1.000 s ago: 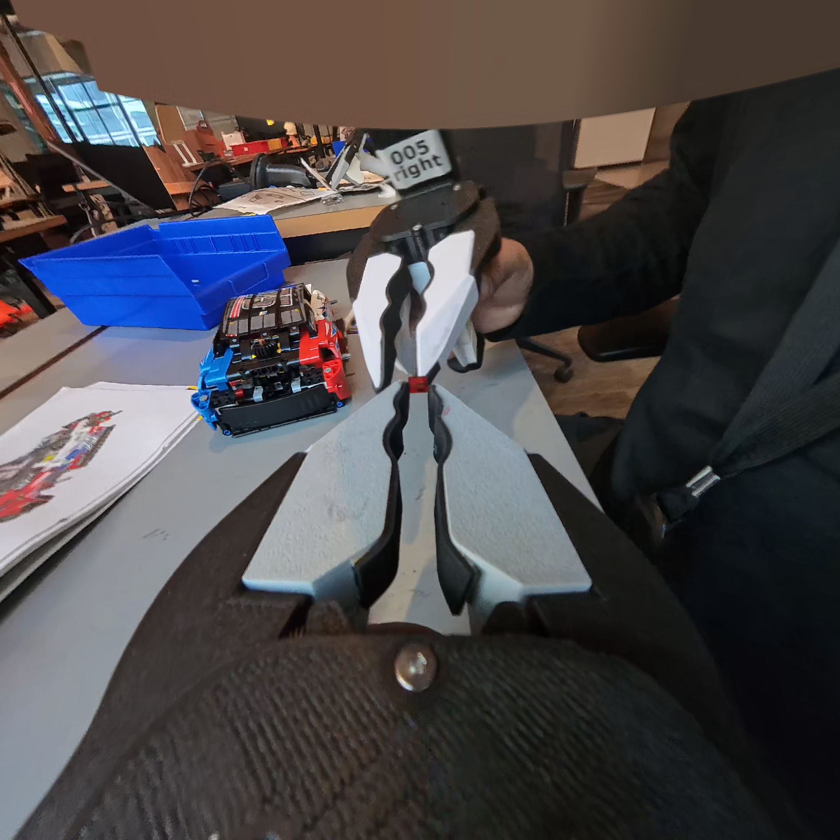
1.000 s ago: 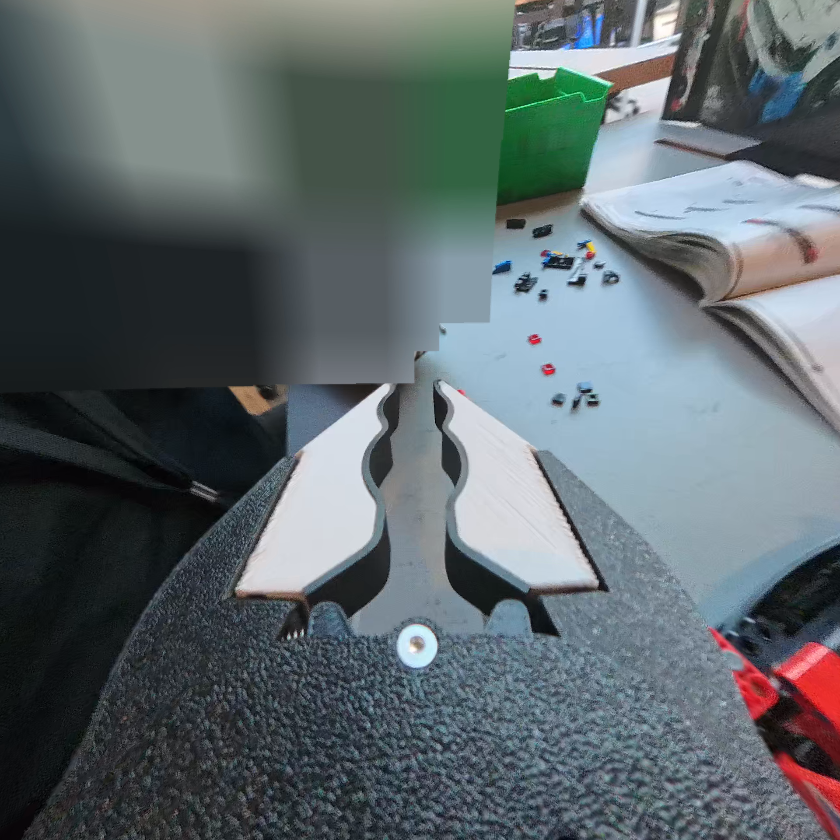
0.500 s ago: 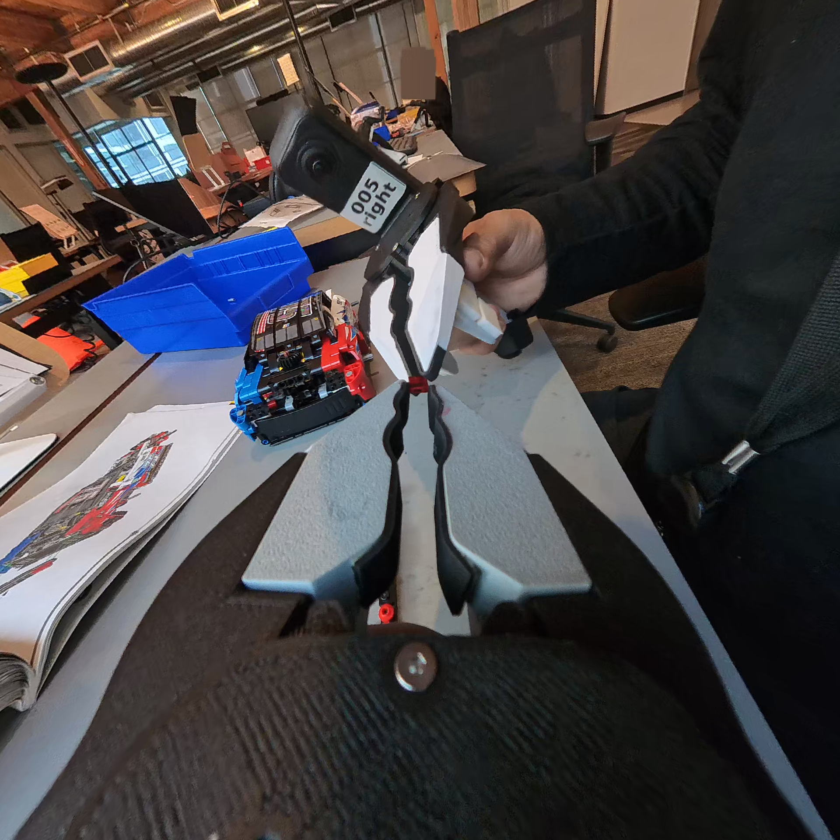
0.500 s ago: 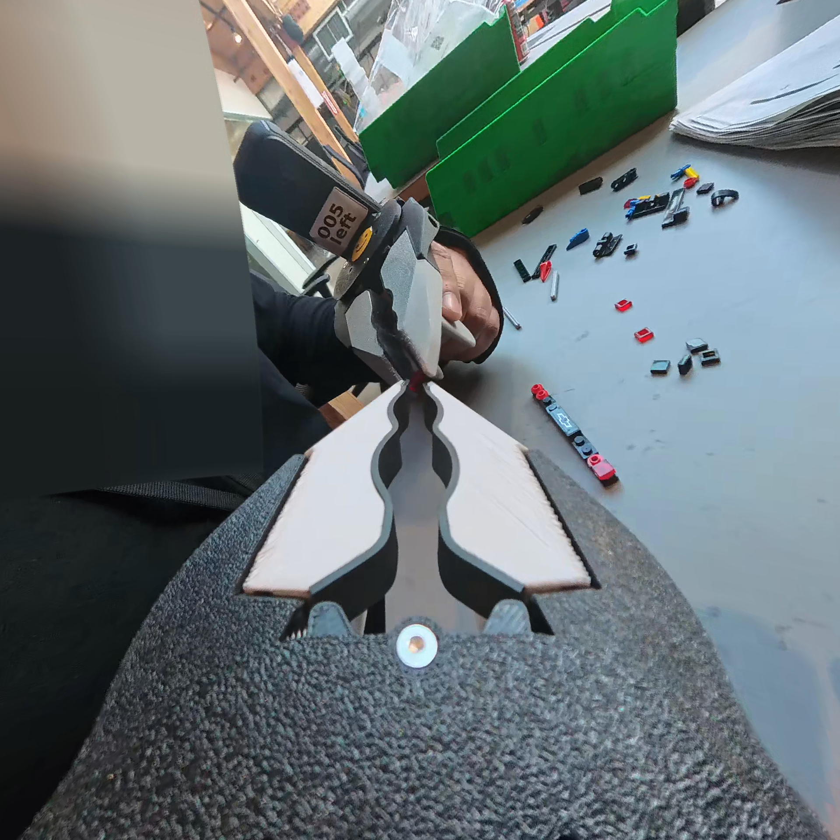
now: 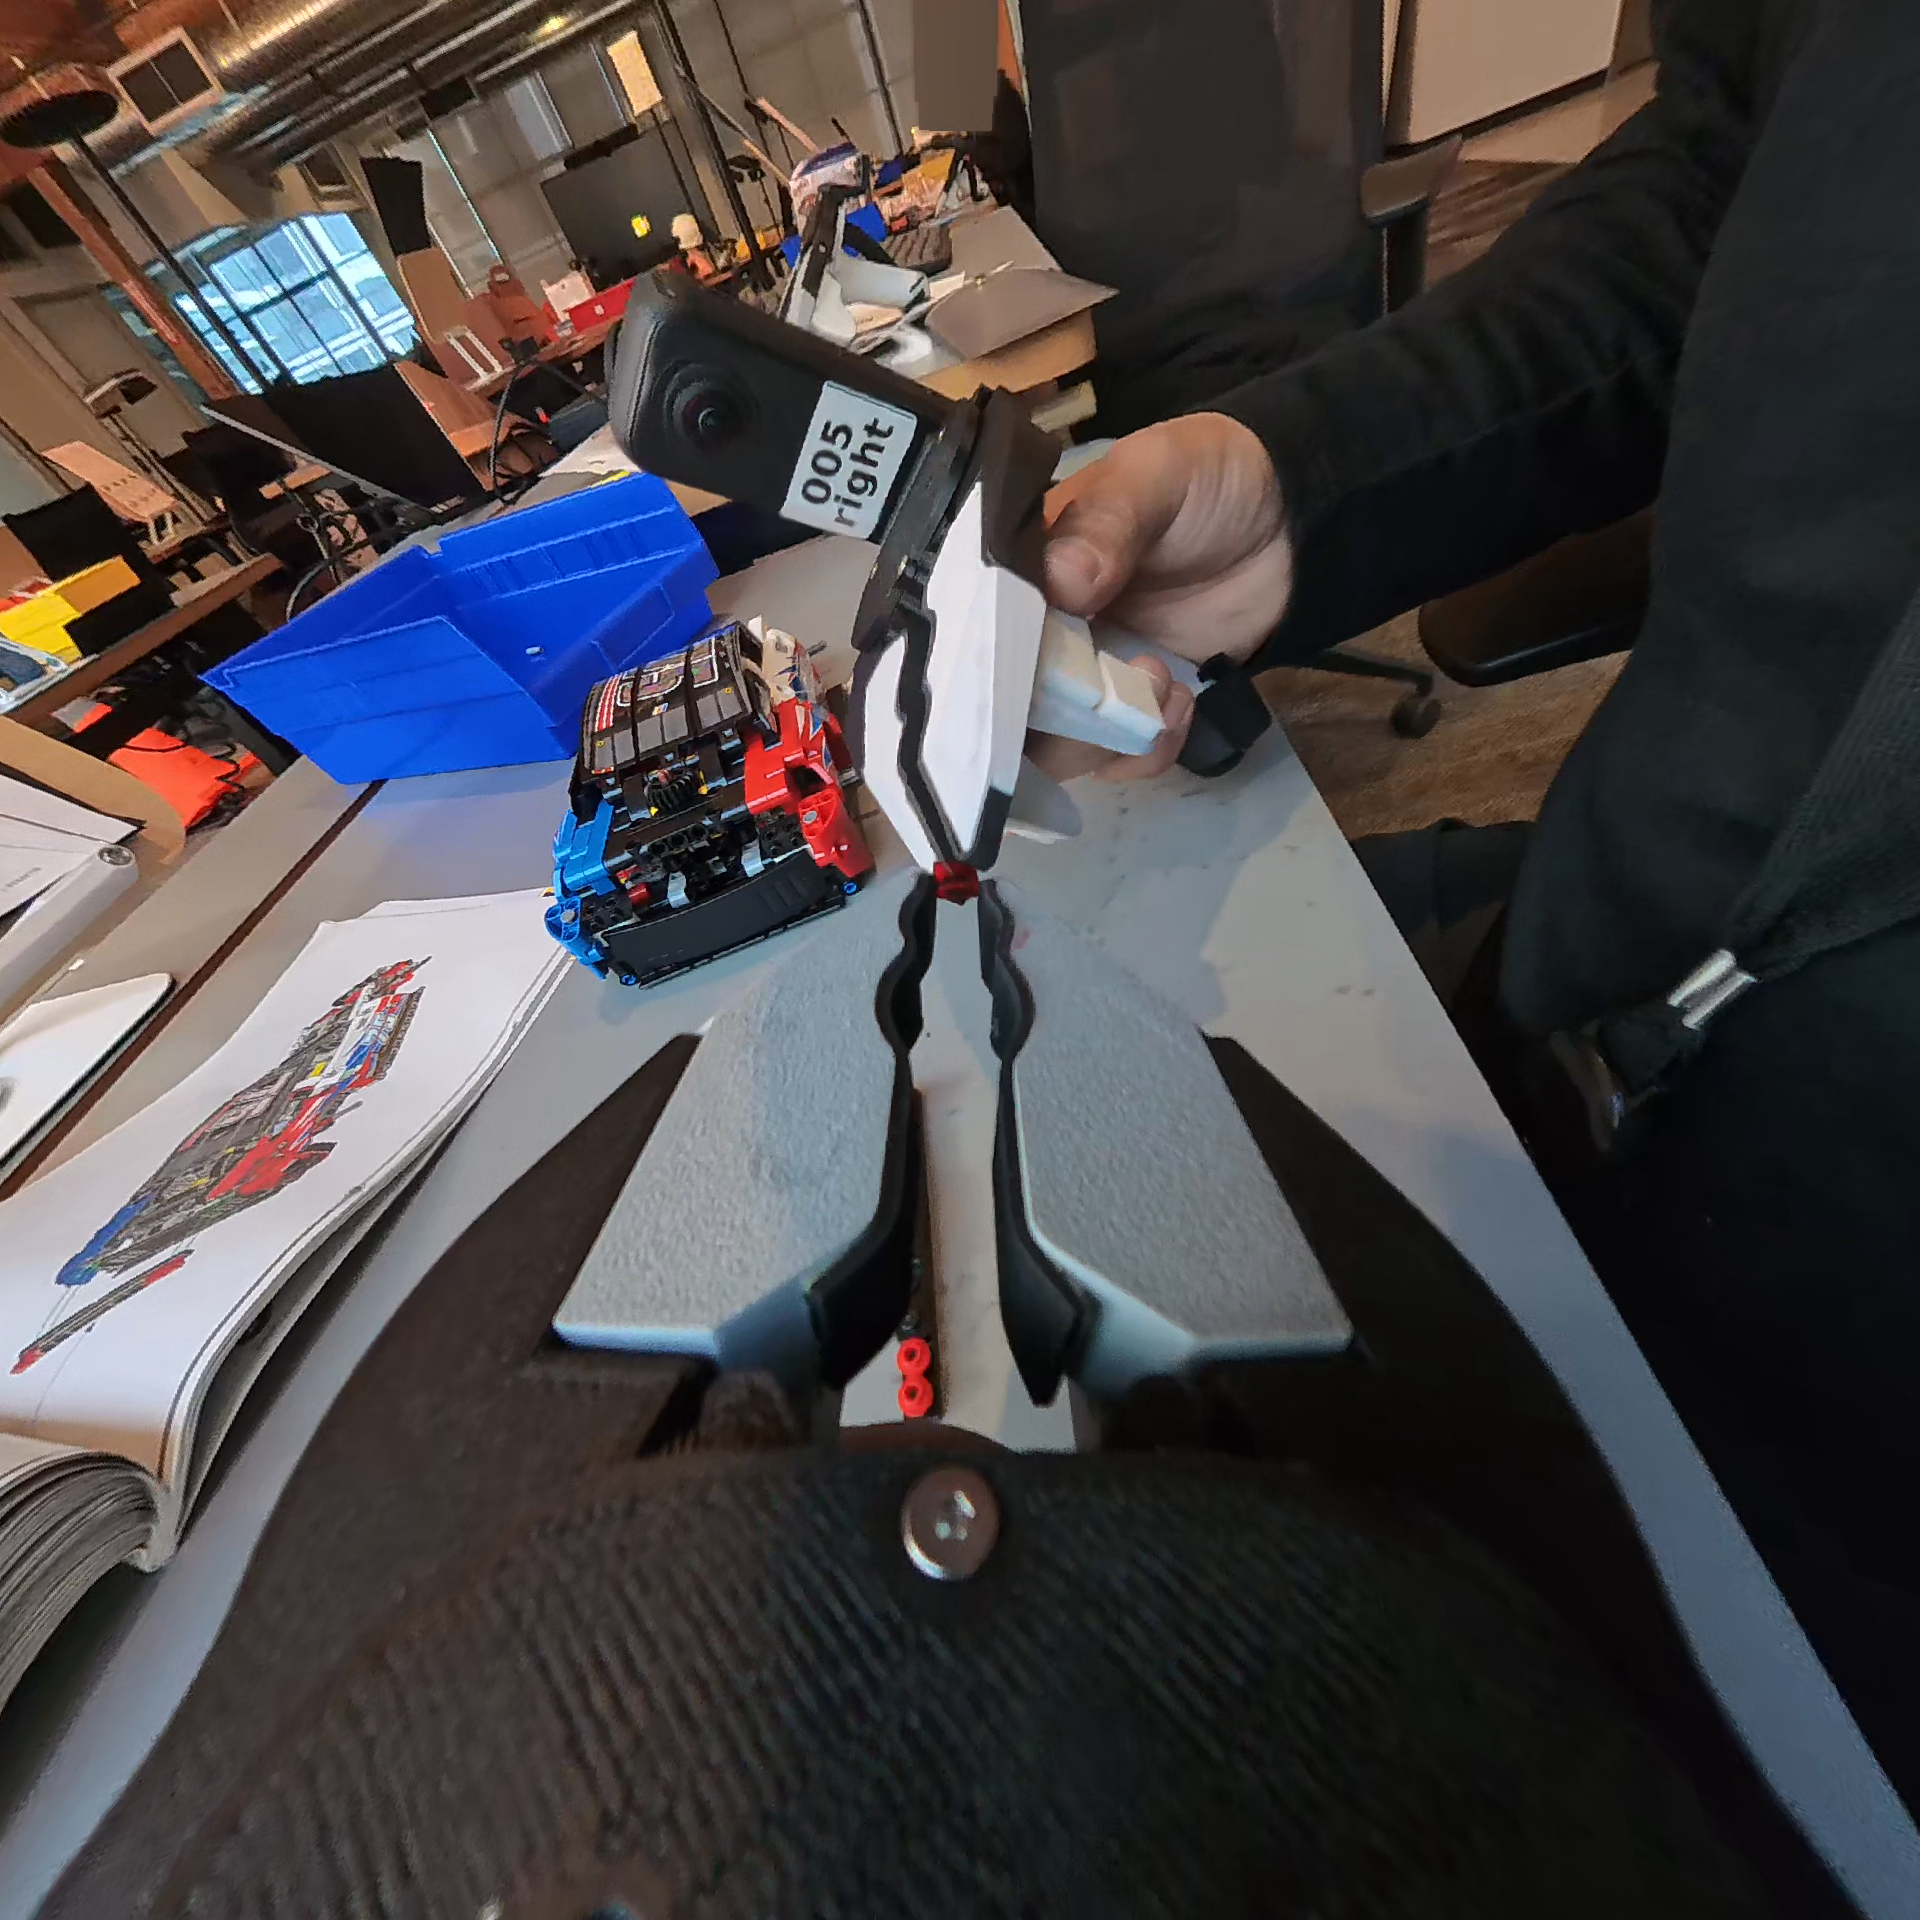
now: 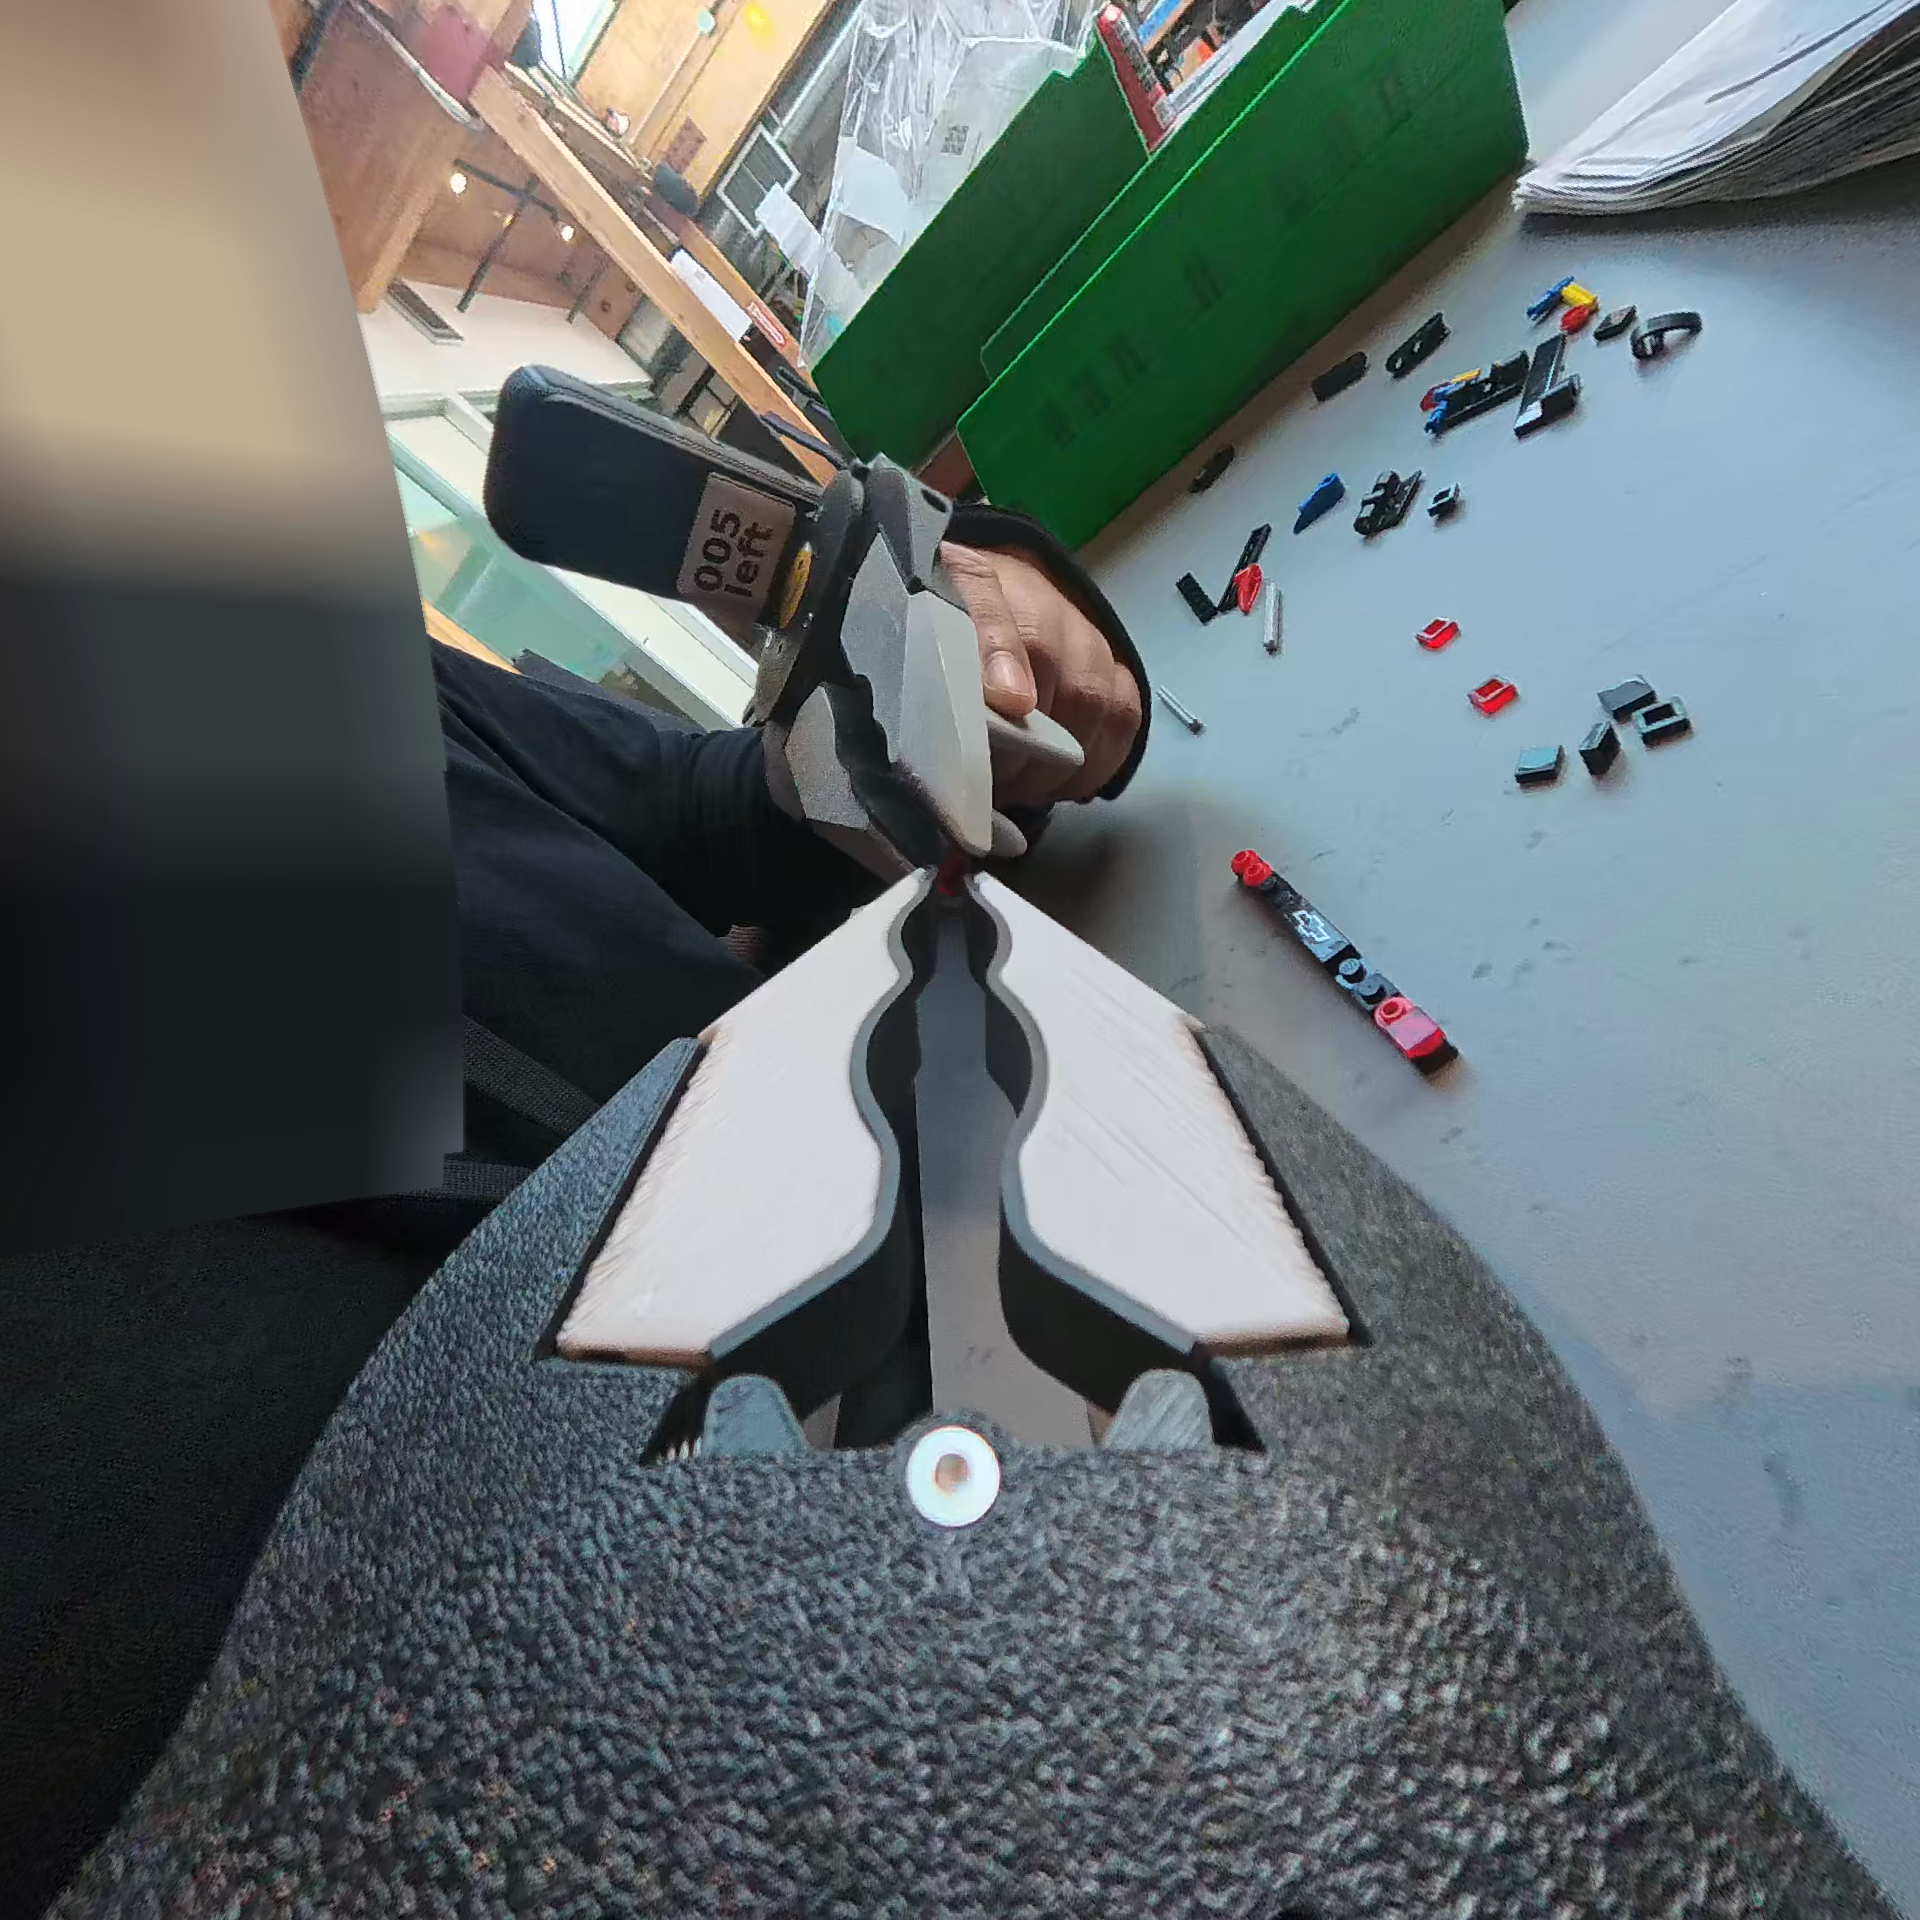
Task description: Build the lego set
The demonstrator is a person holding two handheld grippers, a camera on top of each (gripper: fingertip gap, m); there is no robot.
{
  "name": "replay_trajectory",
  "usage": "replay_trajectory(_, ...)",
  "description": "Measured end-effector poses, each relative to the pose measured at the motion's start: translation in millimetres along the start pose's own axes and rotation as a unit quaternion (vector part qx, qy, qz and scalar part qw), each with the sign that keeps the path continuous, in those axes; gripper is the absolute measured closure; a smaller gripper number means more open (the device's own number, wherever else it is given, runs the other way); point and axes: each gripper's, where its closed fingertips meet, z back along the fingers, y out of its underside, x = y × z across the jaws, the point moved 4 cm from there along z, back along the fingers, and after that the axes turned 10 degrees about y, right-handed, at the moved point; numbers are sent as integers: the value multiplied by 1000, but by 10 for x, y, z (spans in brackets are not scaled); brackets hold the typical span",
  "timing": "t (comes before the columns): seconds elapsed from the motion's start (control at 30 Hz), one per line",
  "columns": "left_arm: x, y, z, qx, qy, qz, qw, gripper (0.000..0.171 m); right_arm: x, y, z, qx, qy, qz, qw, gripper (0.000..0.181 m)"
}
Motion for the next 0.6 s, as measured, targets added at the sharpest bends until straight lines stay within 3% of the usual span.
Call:
replay_trajectory(0.1,14,18,-7,18,-10,-1,1000,167,-31,0,-3,-4,11,-3,1000,179)
replay_trajectory(0.6,78,1,8,-6,-37,23,999,162,-68,-38,19,-62,-15,-70,996,180)
